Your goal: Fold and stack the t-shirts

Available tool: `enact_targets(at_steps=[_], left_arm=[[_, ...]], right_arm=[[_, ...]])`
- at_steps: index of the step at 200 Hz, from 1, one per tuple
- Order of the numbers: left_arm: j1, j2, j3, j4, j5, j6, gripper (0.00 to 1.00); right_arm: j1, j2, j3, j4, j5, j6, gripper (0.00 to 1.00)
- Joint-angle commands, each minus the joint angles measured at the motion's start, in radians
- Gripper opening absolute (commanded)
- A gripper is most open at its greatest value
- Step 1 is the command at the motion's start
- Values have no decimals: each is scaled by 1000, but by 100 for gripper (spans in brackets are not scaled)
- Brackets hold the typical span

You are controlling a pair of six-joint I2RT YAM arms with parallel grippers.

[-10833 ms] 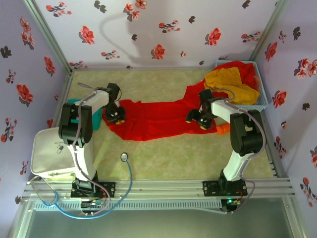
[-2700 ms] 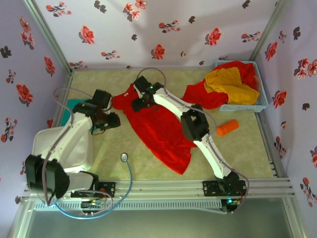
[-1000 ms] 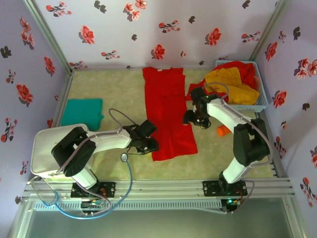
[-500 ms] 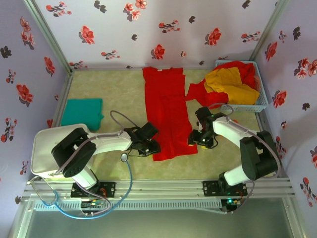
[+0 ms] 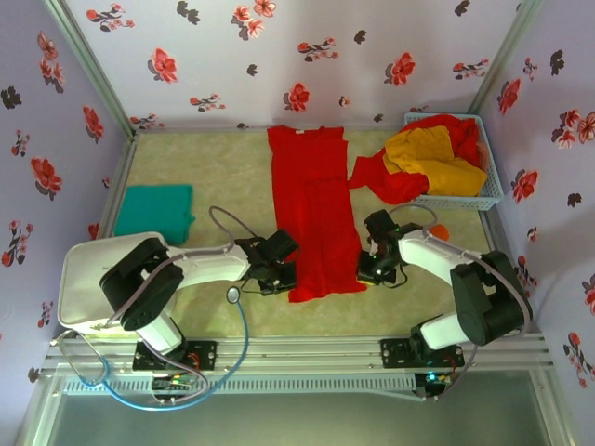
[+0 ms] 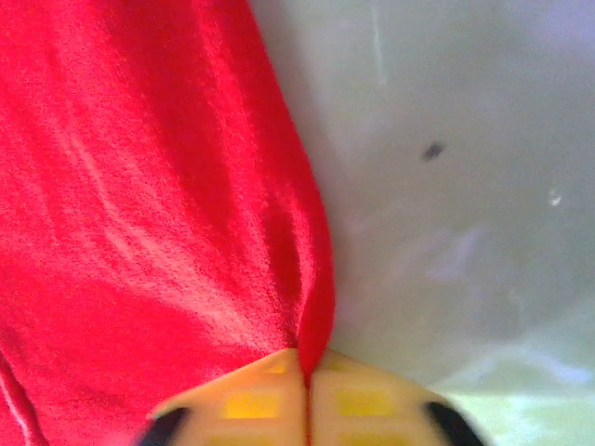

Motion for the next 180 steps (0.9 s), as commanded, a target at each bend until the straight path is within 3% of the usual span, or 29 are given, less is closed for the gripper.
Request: enact_targets(at_steps=[1, 65, 93, 146, 180], left_arm=[[-41, 1, -41, -140, 52, -13, 0], [-121, -340, -219, -340, -3, -159, 0], [-118, -453, -235, -311, -16, -189, 0], [-61, -419, -101, -304, -25, -120, 0], [43, -406, 12, -368, -19, -11, 0]], right_arm=[[59, -31, -17, -29, 18, 87, 0], [239, -176, -95, -73, 66, 313, 0], [258, -267, -105, -99, 67, 374, 0], [266, -254, 63, -148, 67, 369, 0], [252, -180, 252, -215, 119, 304, 0]])
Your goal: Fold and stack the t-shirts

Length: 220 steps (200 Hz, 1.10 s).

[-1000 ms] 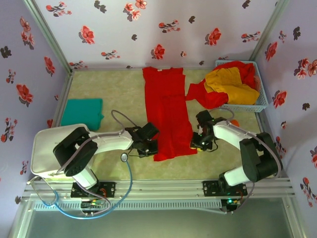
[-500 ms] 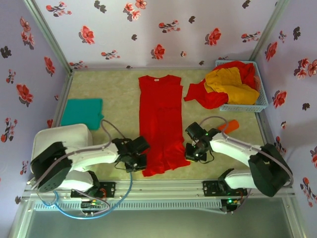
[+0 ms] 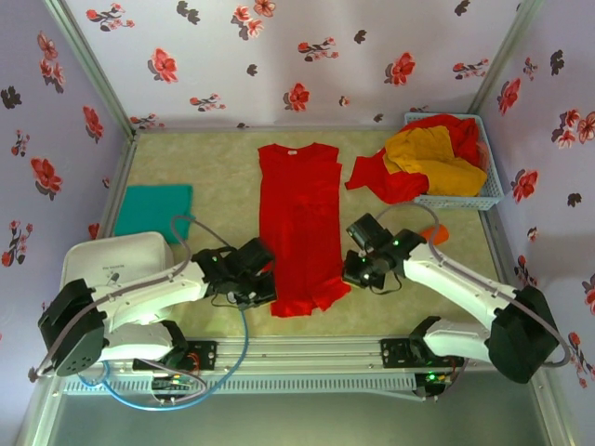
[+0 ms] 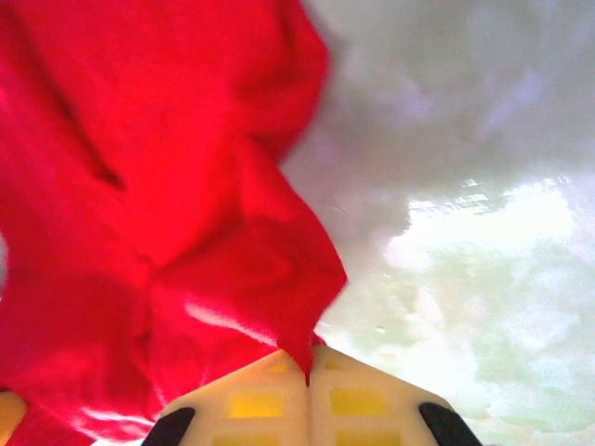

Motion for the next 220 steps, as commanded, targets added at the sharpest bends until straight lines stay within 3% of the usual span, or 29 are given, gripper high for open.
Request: enact_targets(at_steps=[1, 46, 102, 194, 209, 220], left_arm=[[70, 10, 94, -84, -15, 98, 0], [234, 64, 279, -135, 15, 262, 0], [402, 258, 420, -106, 85, 413, 0], [509, 560, 609, -90, 159, 531, 0], [527, 602, 635, -84, 168, 545, 4], [541, 639, 657, -76, 175, 555, 12]], right_arm=[[-7, 46, 128, -70, 64, -42, 0], [-95, 153, 271, -9, 56, -106, 0], [-204, 322, 420, 80, -3, -181, 0], [-281, 569, 545, 150, -50, -209, 1], [-294, 612, 568, 162, -65, -208, 3], [-304, 646, 584, 166, -70, -205, 8]])
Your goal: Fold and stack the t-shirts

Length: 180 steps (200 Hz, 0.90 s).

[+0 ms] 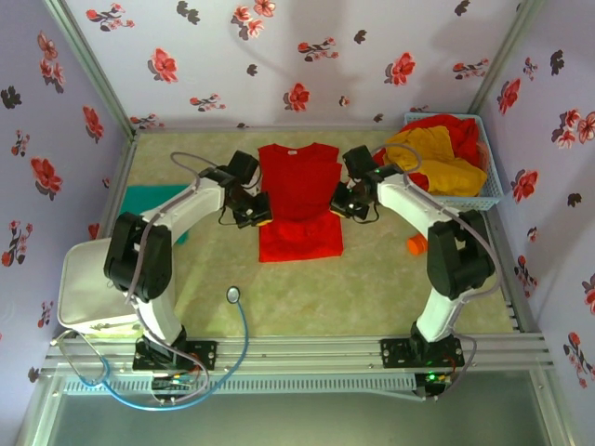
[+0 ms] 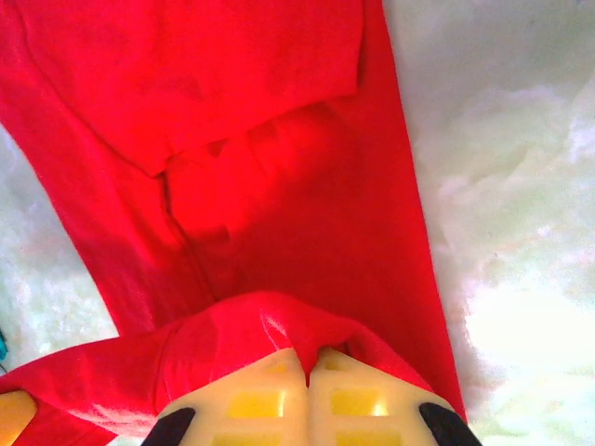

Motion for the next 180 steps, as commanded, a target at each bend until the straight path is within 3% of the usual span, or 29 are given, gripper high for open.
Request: enact_targets(at_steps=[1, 13, 26, 62, 76, 100, 138, 180], left_arm=[[34, 66, 61, 11, 39, 51, 13], [51, 116, 96, 13, 47, 64, 26], [74, 178, 151, 12, 57, 83, 36], [152, 331, 365, -65, 110, 133, 36], [166, 301, 384, -94, 83, 153, 37], [183, 193, 293, -108, 43, 172, 38], [167, -9, -17, -51, 29, 159, 38], [96, -167, -309, 68, 41, 53, 39]], right_arm=[[-25, 61, 55, 29, -30, -12, 9], [-42, 100, 68, 63, -53, -7, 28], [-61, 150, 97, 97, -86, 5, 35], [-100, 241, 197, 140, -130, 15, 56], [-99, 204, 177, 135, -104, -3, 70], [-99, 103, 72, 123, -63, -39, 83], [-96, -35, -127, 134, -62, -44, 87], [-89, -133, -318, 124, -89, -54, 86]])
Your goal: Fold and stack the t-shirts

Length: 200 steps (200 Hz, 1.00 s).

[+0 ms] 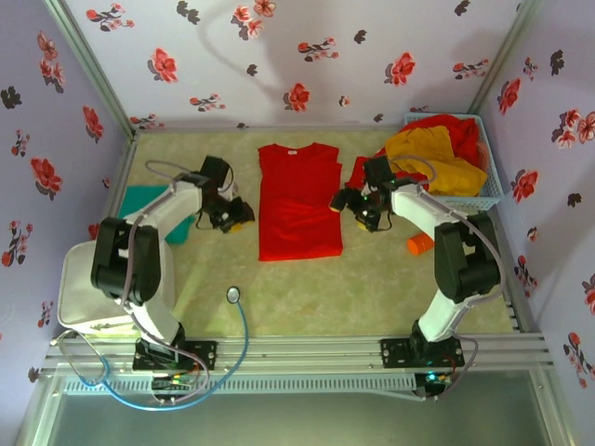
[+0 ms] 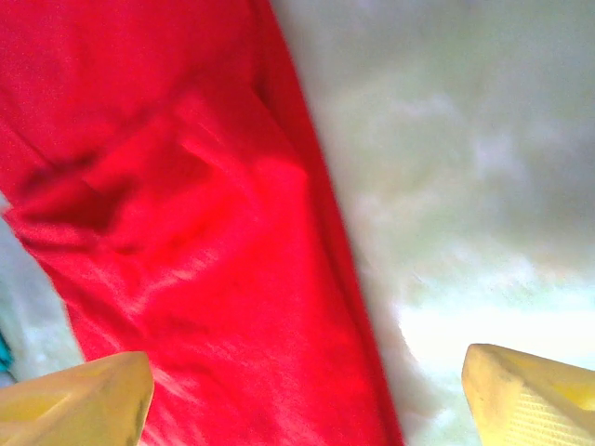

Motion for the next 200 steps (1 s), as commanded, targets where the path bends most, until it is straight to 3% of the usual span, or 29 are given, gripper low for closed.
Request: enact_targets(at_steps=[1, 51, 91, 145, 200], left_arm=[[-44, -62, -116, 74, 8, -67, 39], [-167, -41, -224, 229, 43, -181, 42], [-202, 32, -224, 291, 42, -214, 43], [-210, 52, -226, 267, 23, -212, 43], [-211, -9, -159, 55, -81, -149, 46]], right_arm=[[11, -51, -91, -21, -9, -22, 85], [62, -79, -184, 13, 7, -26, 78], [105, -56, -199, 66, 9, 7, 68], [146, -37, -208, 87, 9, 22, 58], [157, -22, -205, 23, 72, -6, 55]])
